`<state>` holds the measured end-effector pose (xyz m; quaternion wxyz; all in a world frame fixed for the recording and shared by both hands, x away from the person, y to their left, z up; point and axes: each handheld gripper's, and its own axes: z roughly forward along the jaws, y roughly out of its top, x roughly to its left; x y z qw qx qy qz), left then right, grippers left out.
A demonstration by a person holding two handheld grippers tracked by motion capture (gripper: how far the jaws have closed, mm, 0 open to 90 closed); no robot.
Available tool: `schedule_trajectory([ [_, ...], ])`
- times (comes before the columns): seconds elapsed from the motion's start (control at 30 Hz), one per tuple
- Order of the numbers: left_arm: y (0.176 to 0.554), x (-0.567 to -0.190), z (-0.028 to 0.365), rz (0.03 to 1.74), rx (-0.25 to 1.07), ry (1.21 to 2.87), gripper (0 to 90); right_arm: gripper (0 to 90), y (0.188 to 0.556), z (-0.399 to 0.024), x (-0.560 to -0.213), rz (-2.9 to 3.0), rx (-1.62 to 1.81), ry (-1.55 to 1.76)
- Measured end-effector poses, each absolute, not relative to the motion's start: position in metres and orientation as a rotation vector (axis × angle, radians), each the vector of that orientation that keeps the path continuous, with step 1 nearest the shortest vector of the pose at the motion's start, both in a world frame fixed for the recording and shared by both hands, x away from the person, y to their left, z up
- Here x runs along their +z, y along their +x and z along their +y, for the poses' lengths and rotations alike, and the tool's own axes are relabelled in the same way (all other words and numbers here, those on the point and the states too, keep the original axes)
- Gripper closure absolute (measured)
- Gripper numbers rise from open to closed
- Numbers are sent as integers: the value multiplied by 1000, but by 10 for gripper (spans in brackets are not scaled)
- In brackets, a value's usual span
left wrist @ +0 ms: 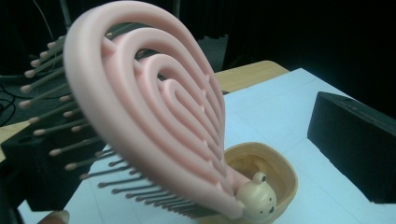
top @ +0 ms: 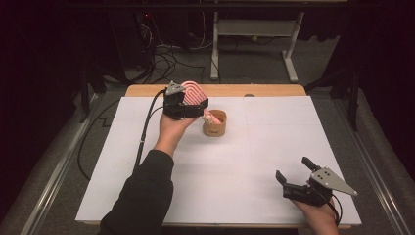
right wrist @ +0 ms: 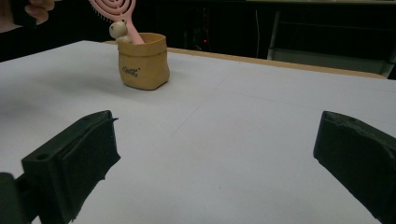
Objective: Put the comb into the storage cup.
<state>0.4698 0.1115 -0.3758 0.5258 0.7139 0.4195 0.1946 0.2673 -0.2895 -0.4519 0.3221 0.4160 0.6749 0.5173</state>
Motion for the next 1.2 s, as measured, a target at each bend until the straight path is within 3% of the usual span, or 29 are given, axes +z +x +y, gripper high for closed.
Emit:
schedule_trajectory([
  [1.2,438,-415,142,975,405,1700,0,1,268,-288,-453,1780,1344,1090],
])
